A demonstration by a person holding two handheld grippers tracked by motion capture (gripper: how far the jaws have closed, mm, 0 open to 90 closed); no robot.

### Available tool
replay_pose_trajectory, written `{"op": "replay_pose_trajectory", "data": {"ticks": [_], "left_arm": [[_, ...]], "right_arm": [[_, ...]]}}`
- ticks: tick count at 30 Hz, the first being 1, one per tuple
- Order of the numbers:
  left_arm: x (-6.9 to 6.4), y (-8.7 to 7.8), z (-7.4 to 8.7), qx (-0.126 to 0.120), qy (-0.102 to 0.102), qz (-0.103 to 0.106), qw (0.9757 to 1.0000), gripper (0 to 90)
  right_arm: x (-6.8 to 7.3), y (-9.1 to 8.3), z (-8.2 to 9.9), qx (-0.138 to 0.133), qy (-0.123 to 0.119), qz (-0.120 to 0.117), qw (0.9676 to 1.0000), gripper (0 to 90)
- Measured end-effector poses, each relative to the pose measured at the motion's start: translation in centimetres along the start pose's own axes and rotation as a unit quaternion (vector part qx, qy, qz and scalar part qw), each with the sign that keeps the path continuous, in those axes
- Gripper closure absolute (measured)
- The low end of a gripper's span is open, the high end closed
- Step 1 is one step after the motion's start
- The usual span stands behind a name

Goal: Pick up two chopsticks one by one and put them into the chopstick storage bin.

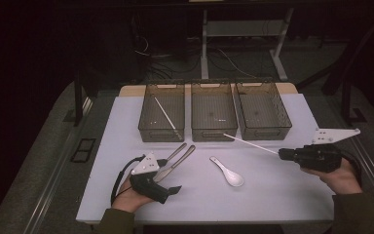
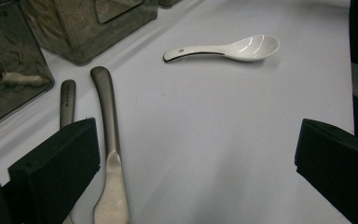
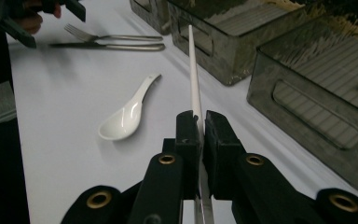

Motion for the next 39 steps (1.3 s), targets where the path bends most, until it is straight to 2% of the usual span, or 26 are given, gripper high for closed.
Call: {"op": "replay_pose_trajectory", "data": {"ticks": [9, 16, 21, 25, 39], "left_arm": [[-0.1, 0.1, 0.0, 0.001, -0.001, 0.001, 1.0000, 0.0], [-0.2, 0.1, -0.1, 0.000, -0.001, 0.002, 1.0000, 0.0], [-0.2, 0.1, -0.1, 0.000, 0.003, 0.003, 1.0000, 0.0], [-0.3, 0.1, -0.2, -0.004, -0.003, 0.003, 1.0000, 0.0], [-0.3, 0.0, -0.3, -0.009, -0.003, 0.006, 0.9999, 0.0]], "right_arm": [[-0.2, 1.7, -1.9, -0.009, 0.006, 0.020, 0.9997, 84.4], [0.2, 3.6, -4.2, -0.012, 0.004, 0.033, 0.9994, 84.4], [0.4, 5.7, -6.0, -0.007, 0.000, 0.043, 0.9991, 84.4], [0.6, 7.6, -7.3, -0.001, -0.002, 0.052, 0.9987, 84.4], [1.1, 14.0, -12.6, 0.017, 0.002, 0.069, 0.9974, 84.4]]}}
Point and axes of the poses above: each handheld gripper's, and its own axes: y roughly forward along the jaws, z roughly out of its underside, x roughly to its left, the point moved 10 cm from there along y, roughly forward along the jaws
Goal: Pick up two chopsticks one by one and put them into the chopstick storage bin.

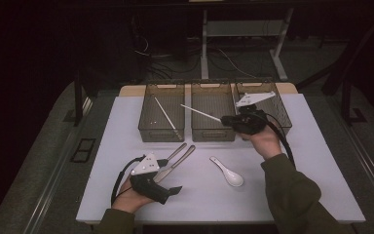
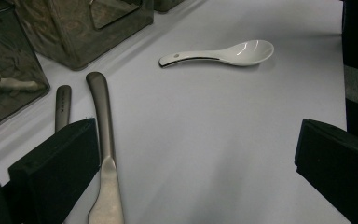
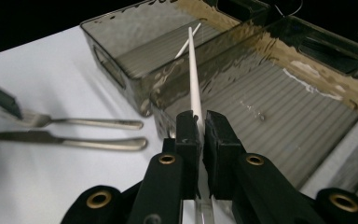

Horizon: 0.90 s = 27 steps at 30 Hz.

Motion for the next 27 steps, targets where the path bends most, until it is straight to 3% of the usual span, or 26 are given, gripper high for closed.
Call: {"op": "replay_pose_trajectory", "data": {"ticks": [16, 27], "left_arm": [[0.2, -0.1, -0.2, -0.006, 0.000, 0.000, 1.0000, 0.0], [0.2, -0.3, -0.3, -0.010, 0.000, 0.004, 0.9999, 0.0]], "right_arm": [[1.8, 7.7, -4.0, 0.041, 0.002, 0.012, 0.9991, 84.4], [1.7, 12.8, -4.8, 0.069, 0.018, 0.031, 0.9970, 84.4]]}}
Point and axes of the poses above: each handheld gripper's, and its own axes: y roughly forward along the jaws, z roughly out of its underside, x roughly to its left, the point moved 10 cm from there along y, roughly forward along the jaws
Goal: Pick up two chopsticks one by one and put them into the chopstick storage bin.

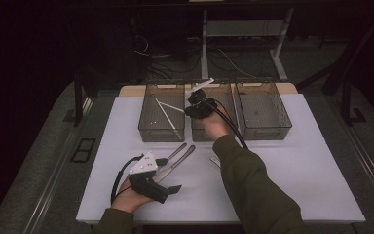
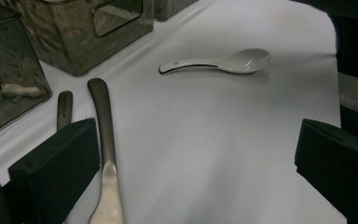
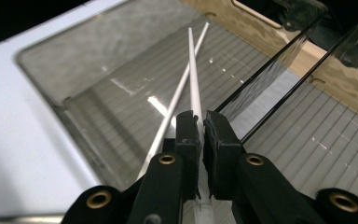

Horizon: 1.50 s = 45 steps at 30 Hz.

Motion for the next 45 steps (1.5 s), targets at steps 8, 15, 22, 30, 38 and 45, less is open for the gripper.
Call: {"op": "replay_pose_trajectory", "data": {"ticks": [8, 15, 22, 30, 38, 45], "left_arm": [[0.0, 0.0, -0.1, -0.002, -0.001, 0.002, 1.0000, 0.0], [0.0, 0.0, -0.2, -0.008, -0.002, 0.005, 1.0000, 0.0], [0.0, -0.1, -0.3, -0.009, -0.002, 0.006, 0.9999, 0.0], [0.0, -0.1, -0.2, -0.008, -0.002, 0.005, 1.0000, 0.0], [0.0, -0.1, -0.2, -0.006, -0.002, 0.005, 1.0000, 0.0], [0.0, 0.0, -0.2, -0.007, -0.003, 0.003, 1.0000, 0.0]], "right_arm": [[0.3, 2.6, -0.8, 0.015, 0.007, 0.008, 0.9998, 84.3], [1.1, 4.4, -1.8, 0.027, 0.011, 0.010, 0.9995, 84.3], [1.7, 5.3, -2.1, 0.032, 0.011, -0.001, 0.9994, 82.8], [2.1, 4.3, -2.6, 0.019, 0.008, -0.022, 0.9995, 69.0], [3.0, 0.8, -2.6, 0.001, -0.011, -0.050, 0.9987, 49.1], [3.2, -2.4, -1.1, -0.016, -0.032, -0.078, 0.9964, 39.7]]}}
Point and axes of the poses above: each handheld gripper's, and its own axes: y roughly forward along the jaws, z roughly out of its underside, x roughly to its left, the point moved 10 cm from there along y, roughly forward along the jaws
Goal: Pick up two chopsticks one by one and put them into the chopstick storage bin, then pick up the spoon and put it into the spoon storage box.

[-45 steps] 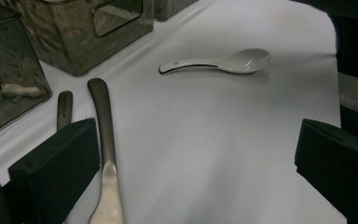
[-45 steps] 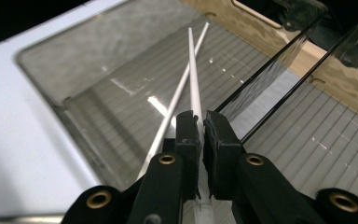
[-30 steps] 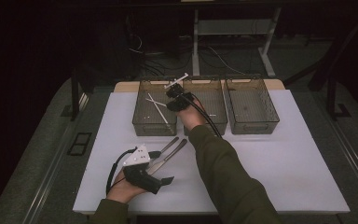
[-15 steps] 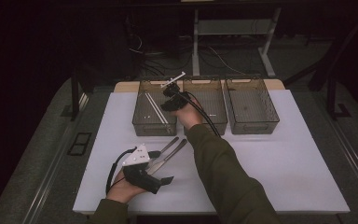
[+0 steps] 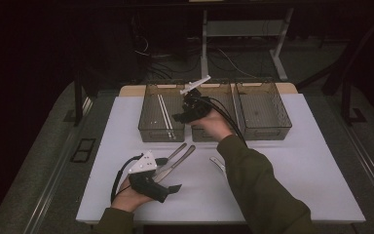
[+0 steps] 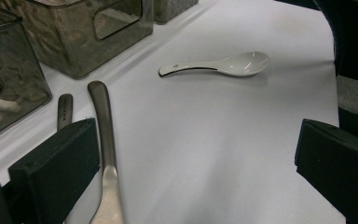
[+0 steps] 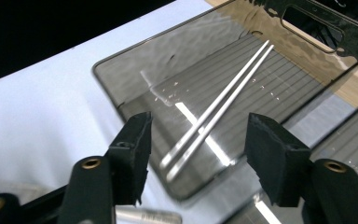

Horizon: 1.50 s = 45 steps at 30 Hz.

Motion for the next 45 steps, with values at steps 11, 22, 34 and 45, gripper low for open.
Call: {"op": "replay_pose_trajectory", "data": {"ticks": [11, 22, 34, 45], "left_arm": [[-0.1, 0.1, 0.2, 0.010, 0.004, -0.003, 0.9999, 0.0], [-0.2, 0.2, 0.4, 0.016, 0.004, -0.007, 0.9998, 0.0], [-0.2, 0.3, 0.6, 0.022, 0.007, -0.010, 0.9997, 0.0], [-0.1, 0.1, 0.6, 0.021, 0.004, -0.013, 0.9997, 0.0]], "right_arm": [[0.4, -4.5, 4.0, -0.031, -0.004, -0.028, 0.9991, 36.8], [-0.3, -8.6, 9.2, -0.050, 0.010, -0.034, 0.9981, 36.4], [-1.0, -12.2, 14.6, -0.056, 0.036, -0.030, 0.9973, 36.2], [-0.8, -14.4, 17.9, -0.053, 0.040, -0.027, 0.9974, 35.5]]}}
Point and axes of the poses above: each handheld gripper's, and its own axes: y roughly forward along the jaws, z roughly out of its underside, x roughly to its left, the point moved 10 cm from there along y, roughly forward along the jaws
